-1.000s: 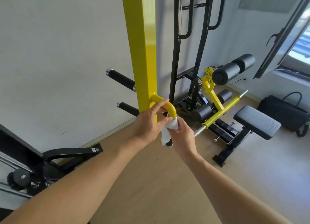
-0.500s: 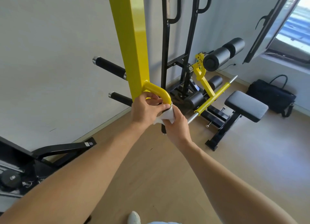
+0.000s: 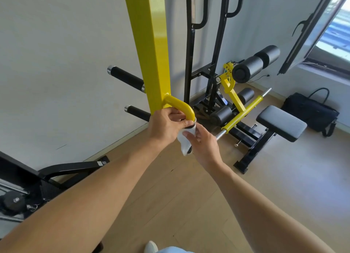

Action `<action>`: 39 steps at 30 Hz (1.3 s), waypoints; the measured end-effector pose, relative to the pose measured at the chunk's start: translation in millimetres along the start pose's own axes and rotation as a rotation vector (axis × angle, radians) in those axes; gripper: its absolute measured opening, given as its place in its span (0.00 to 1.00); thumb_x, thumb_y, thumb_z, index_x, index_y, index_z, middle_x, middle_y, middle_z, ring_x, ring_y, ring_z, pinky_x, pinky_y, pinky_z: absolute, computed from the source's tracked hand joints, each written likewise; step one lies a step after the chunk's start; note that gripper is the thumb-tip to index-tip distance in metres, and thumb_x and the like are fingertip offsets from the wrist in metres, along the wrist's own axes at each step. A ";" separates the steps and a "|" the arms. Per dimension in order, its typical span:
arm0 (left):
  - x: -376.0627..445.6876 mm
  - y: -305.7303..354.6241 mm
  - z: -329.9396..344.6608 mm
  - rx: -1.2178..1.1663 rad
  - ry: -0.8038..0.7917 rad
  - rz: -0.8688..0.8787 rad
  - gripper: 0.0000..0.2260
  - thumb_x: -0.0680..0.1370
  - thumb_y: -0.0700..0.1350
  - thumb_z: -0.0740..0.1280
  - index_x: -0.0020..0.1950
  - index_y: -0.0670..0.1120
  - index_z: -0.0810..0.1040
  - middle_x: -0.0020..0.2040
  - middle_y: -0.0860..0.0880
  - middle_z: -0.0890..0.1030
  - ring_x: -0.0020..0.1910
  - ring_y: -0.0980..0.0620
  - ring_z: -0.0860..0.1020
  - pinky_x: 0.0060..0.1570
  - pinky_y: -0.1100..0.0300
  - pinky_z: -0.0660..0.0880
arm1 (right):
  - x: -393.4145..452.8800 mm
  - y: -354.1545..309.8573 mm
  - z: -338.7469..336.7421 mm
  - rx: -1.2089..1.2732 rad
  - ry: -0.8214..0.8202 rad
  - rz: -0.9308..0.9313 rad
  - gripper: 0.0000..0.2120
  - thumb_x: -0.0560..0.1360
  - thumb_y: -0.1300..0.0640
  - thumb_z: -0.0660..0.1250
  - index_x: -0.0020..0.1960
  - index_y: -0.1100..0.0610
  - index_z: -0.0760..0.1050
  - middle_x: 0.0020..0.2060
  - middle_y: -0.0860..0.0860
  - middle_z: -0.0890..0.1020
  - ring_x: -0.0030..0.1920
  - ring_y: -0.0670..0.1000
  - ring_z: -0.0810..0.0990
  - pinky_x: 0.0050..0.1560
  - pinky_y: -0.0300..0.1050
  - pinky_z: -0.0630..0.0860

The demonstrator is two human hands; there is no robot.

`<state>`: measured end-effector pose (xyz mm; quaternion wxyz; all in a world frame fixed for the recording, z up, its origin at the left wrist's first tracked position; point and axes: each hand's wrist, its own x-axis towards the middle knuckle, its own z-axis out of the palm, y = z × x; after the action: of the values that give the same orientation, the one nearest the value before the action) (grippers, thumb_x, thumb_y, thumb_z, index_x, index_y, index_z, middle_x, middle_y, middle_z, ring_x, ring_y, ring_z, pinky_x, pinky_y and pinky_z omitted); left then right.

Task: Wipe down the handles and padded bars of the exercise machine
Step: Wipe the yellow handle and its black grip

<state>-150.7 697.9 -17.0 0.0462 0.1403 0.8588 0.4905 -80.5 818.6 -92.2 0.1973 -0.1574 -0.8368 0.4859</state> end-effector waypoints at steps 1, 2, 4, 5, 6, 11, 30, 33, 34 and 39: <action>-0.2 0.8 -0.4 0.002 -0.004 0.003 0.21 0.67 0.57 0.81 0.54 0.49 0.84 0.52 0.53 0.88 0.54 0.54 0.84 0.59 0.48 0.80 | 2.1 0.2 0.9 0.002 0.001 0.008 0.09 0.77 0.46 0.69 0.57 0.44 0.77 0.43 0.43 0.83 0.44 0.47 0.81 0.35 0.32 0.76; -0.5 1.3 -0.5 0.008 -0.008 0.008 0.21 0.67 0.57 0.81 0.54 0.49 0.84 0.52 0.53 0.88 0.54 0.54 0.84 0.59 0.48 0.80 | 3.2 -1.2 0.9 0.010 0.018 0.003 0.09 0.76 0.45 0.70 0.55 0.45 0.77 0.43 0.45 0.83 0.42 0.47 0.81 0.32 0.30 0.74; -0.9 1.3 -0.2 0.030 -0.012 0.020 0.21 0.67 0.57 0.80 0.55 0.49 0.84 0.51 0.54 0.88 0.54 0.55 0.84 0.59 0.48 0.80 | 3.9 -6.8 -0.1 0.067 0.085 -0.033 0.11 0.76 0.45 0.71 0.57 0.45 0.78 0.43 0.45 0.84 0.40 0.46 0.82 0.31 0.31 0.76; -1.1 1.0 -0.1 0.040 -0.010 0.026 0.20 0.68 0.57 0.80 0.55 0.49 0.84 0.51 0.54 0.87 0.54 0.54 0.84 0.59 0.48 0.80 | 3.8 -9.4 -0.7 0.095 0.115 -0.043 0.12 0.76 0.44 0.71 0.59 0.45 0.78 0.43 0.44 0.84 0.39 0.45 0.83 0.31 0.33 0.78; -1.2 0.8 0.0 0.045 -0.007 0.030 0.20 0.68 0.58 0.80 0.55 0.49 0.84 0.51 0.54 0.87 0.54 0.54 0.84 0.59 0.48 0.80 | 4.1 -8.2 -0.2 0.097 0.126 -0.044 0.13 0.76 0.44 0.71 0.59 0.44 0.79 0.42 0.44 0.84 0.39 0.46 0.83 0.33 0.35 0.80; -5.7 3.8 2.8 0.038 0.019 0.050 0.19 0.70 0.55 0.79 0.56 0.48 0.84 0.53 0.53 0.87 0.54 0.55 0.84 0.58 0.54 0.78 | 1.1 16.0 6.8 -0.081 -0.005 0.052 0.04 0.75 0.45 0.71 0.48 0.41 0.78 0.38 0.43 0.83 0.40 0.49 0.81 0.42 0.56 0.81; -5.3 -18.4 -27.6 0.637 0.168 0.872 0.21 0.79 0.53 0.70 0.70 0.46 0.79 0.62 0.46 0.80 0.62 0.46 0.78 0.60 0.48 0.77 | 1.0 3.6 3.7 -0.009 0.063 -0.017 0.12 0.75 0.45 0.72 0.58 0.42 0.81 0.41 0.40 0.85 0.43 0.46 0.82 0.43 0.50 0.81; 7.6 -9.7 -29.4 0.530 0.101 0.867 0.21 0.79 0.51 0.70 0.69 0.42 0.79 0.69 0.45 0.79 0.73 0.46 0.73 0.71 0.48 0.70 | 6.9 -10.3 -2.4 0.045 0.096 -0.044 0.13 0.75 0.45 0.71 0.59 0.40 0.80 0.41 0.41 0.85 0.43 0.44 0.82 0.42 0.40 0.78; 10.9 -8.3 -28.7 0.508 0.053 0.841 0.21 0.79 0.52 0.70 0.69 0.42 0.78 0.69 0.45 0.78 0.74 0.46 0.72 0.72 0.46 0.69 | 8.2 -10.7 -3.2 0.038 0.089 -0.056 0.13 0.75 0.44 0.71 0.59 0.40 0.80 0.40 0.41 0.85 0.42 0.44 0.82 0.41 0.39 0.77; 16.4 -15.5 -21.7 0.476 0.002 0.817 0.22 0.80 0.50 0.69 0.71 0.42 0.76 0.71 0.46 0.77 0.76 0.48 0.69 0.75 0.45 0.66 | 0.8 13.5 8.9 -0.065 0.015 0.016 0.07 0.74 0.47 0.72 0.52 0.45 0.81 0.37 0.44 0.84 0.39 0.50 0.81 0.42 0.56 0.80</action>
<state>-174.1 677.2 -18.1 -0.1848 0.4730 0.8219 0.2580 -84.5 818.7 -107.9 0.1945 -0.1741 -0.8492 0.4589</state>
